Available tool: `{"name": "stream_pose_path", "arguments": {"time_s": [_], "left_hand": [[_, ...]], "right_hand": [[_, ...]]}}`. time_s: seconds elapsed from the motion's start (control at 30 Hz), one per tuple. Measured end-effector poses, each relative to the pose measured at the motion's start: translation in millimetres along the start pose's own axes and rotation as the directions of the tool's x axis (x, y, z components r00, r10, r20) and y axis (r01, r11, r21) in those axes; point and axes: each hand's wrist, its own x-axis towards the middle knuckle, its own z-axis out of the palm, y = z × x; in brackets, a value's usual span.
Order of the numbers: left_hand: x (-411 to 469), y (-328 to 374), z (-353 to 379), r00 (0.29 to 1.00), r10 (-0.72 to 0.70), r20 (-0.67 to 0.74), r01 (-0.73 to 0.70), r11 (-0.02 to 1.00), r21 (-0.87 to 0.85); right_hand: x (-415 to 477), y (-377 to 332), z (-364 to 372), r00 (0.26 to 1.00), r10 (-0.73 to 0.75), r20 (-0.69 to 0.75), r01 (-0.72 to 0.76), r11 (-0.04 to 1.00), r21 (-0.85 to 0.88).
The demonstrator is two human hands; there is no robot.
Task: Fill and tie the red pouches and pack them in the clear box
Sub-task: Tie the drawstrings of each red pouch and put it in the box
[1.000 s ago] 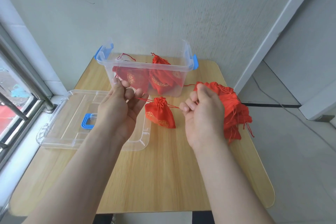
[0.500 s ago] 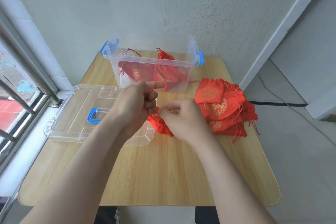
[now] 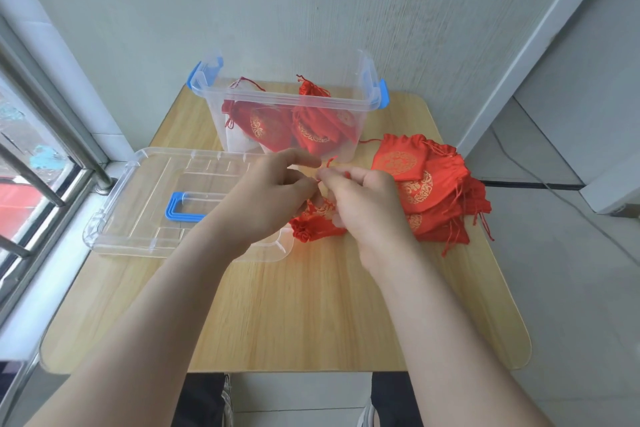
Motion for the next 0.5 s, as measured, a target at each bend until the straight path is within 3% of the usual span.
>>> {"name": "stream_pose_path", "arguments": {"time_s": [0.17,0.37,0.5], "left_hand": [[0.1,0.8,-0.2,1.0,-0.009,0.013,0.009,1.0,0.0],[3.3,-7.3,2.0,0.994,-0.106,0.02,0.104,0.993,0.062],[2.1,-7.1,5.4,0.989,-0.132,0.066,0.125,0.988,0.091]], "right_hand": [[-0.2,-2.2,3.1,1.0,-0.004,-0.012,0.005,0.996,0.088],[2.0,2.4,2.1,0.985,-0.004,-0.172,0.003,1.0,-0.005],[-2.8,1.7,0.3,0.981,0.021,-0.192,0.005,0.991,0.136]]}}
